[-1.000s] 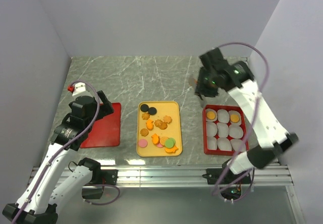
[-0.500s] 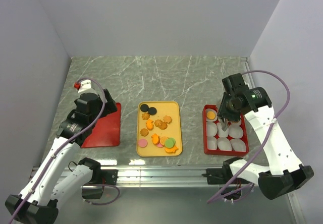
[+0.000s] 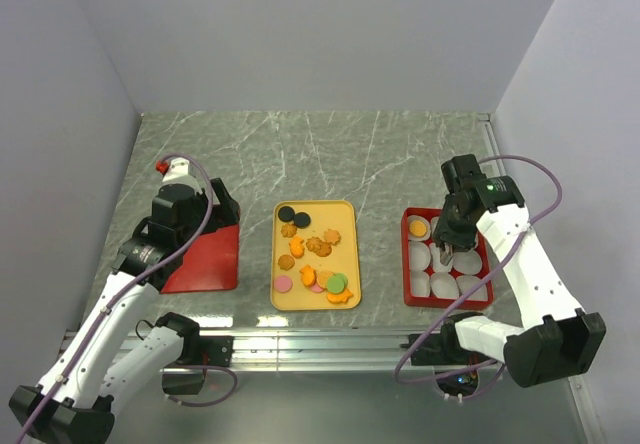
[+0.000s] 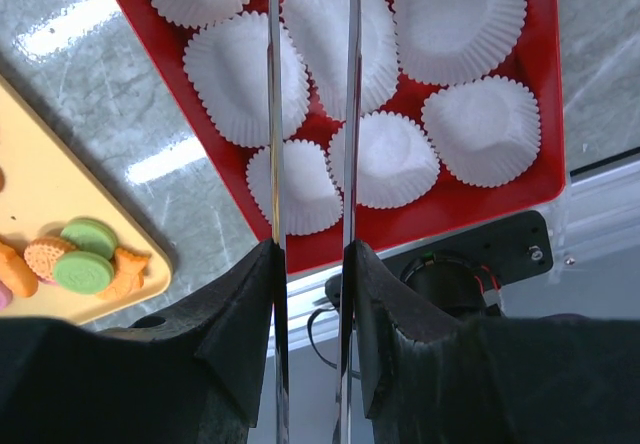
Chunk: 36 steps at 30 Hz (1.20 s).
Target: Pack the cookies
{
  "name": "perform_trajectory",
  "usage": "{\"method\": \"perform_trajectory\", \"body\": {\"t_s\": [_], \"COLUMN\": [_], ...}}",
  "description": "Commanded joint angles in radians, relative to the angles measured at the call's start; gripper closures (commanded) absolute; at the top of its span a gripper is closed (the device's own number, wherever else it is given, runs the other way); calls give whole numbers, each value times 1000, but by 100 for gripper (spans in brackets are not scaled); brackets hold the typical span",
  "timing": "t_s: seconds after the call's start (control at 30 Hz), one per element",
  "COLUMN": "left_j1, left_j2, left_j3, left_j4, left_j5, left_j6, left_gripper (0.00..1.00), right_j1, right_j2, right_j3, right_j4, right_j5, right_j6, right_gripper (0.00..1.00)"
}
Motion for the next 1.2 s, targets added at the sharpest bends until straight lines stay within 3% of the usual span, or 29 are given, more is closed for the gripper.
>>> {"method": "perform_trajectory", "body": {"t_s": [0.0,0.33,0.87,1.17], "left_j1": [-4,-2,-4,-4], "left_j2": [-15,-22,-33,-48], "left_j3": [-5,-8,-5,7], "left_j4": [40,43,38,17], "left_j5": [11,9,-5,-38], "left_j6": [20,20,18,15], "left_gripper": [4,4,5,5], "right_j1": [-11,-21,-30,-28], "right_j2": [1,60,89,96], "right_j3": [11,60,68,160], "right_j4": [64,68,88,58], "right_j5": [6,44,60,71], "right_j6": [-13,-41,-73,-82], "right_gripper": [64,63,48,48]}}
